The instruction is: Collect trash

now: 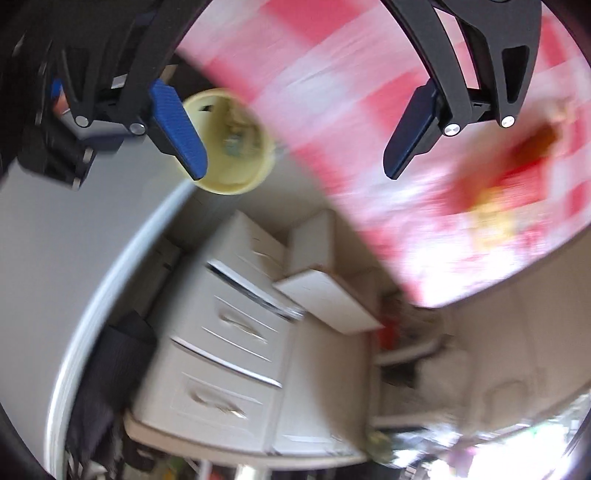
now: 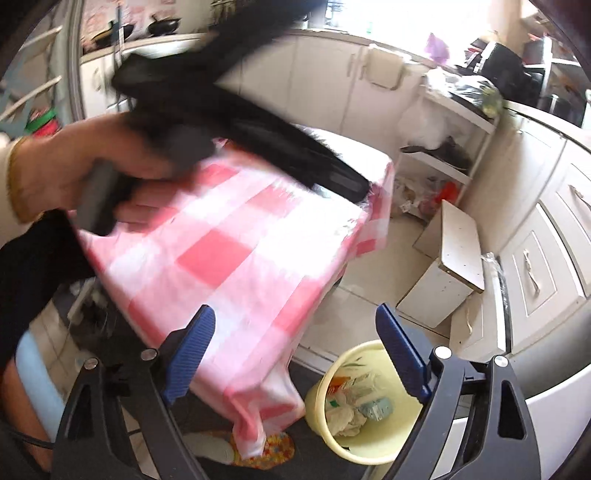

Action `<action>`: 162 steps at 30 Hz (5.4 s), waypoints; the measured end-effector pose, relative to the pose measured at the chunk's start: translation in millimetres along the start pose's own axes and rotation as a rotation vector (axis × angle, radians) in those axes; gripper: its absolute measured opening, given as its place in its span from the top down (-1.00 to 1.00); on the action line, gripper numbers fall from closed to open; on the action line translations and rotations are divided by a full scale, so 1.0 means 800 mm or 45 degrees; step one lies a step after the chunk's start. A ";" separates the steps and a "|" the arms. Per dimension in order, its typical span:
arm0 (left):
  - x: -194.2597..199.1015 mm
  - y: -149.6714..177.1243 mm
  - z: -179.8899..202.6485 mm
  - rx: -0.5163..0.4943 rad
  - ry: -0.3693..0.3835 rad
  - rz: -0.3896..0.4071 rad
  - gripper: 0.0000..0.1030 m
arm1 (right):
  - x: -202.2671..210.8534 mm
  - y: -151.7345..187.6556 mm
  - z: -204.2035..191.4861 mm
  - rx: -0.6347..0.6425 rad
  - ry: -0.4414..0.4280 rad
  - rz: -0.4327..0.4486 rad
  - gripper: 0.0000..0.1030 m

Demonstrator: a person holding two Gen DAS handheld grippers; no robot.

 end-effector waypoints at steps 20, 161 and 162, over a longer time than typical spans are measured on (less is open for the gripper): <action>-0.044 0.052 -0.217 -0.073 -0.454 -0.294 -0.86 | -0.057 -0.059 -0.027 0.005 0.080 -0.025 -0.68; 0.091 0.181 -0.244 -0.097 -0.299 -0.187 -0.86 | -0.210 -0.191 -0.132 0.414 0.060 -0.002 -0.77; 0.086 0.182 -0.246 -0.112 -0.289 -0.203 -0.86 | -0.218 -0.199 -0.135 0.445 0.049 -0.006 -0.77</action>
Point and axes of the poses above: each gripper's, at about its wrist camera, not at the fingertips, and x roughly against the way its jaws point, z to its right, y to its underside, the point moved 6 cm from there along -x, roughly the way its jaws point, and after that the axes turned 12 degrees about -x, right-handed, at the moved point
